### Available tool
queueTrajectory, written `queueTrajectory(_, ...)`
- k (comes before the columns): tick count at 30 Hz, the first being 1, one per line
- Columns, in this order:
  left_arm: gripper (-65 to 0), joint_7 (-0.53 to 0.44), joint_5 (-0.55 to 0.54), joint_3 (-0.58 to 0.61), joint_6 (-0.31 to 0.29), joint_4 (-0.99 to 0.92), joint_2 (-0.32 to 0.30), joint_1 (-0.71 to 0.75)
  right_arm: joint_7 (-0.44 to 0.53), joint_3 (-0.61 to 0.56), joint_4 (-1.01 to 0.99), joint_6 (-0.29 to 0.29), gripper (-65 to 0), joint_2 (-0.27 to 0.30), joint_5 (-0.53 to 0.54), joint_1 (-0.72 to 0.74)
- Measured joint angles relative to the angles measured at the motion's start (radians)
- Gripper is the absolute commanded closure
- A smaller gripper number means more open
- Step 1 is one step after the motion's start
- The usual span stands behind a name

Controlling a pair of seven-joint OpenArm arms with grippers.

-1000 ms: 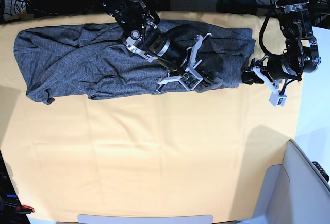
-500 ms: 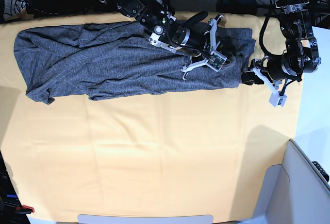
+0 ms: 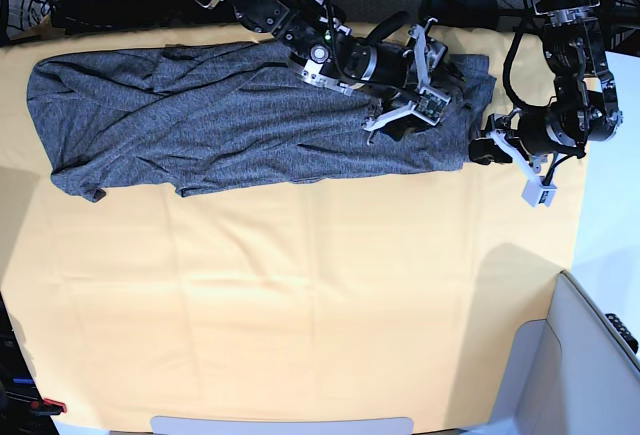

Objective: Fold the T-shirt properly
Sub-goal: 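Release the cuff and move the right gripper back to the shirt's end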

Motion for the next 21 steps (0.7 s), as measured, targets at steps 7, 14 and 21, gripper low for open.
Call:
queueTrajectory(7, -21.1, 0.0, 0.0, -0.005, 0.0, 0.0, -0.003, 0.0, 0.0, 0.003, 0.004, 0.0, -47.1, 0.0, 0.001, 0.039)
queueTrajectory(14, -21.1, 0.004, -0.004, -0.064, 0.0, 0.0, -0.002, 0.0, 0.007, 0.246, 0.087, -0.005, -47.1, -0.006, 0.0, 0.058)
queueTrajectory(21, -21.6, 0.004, -0.006, -0.261, -0.019, 0.0, -0.005, 0.025, 0.011, 0.476, 0.159, -0.134, -47.1, -0.006, 0.006, -0.003)
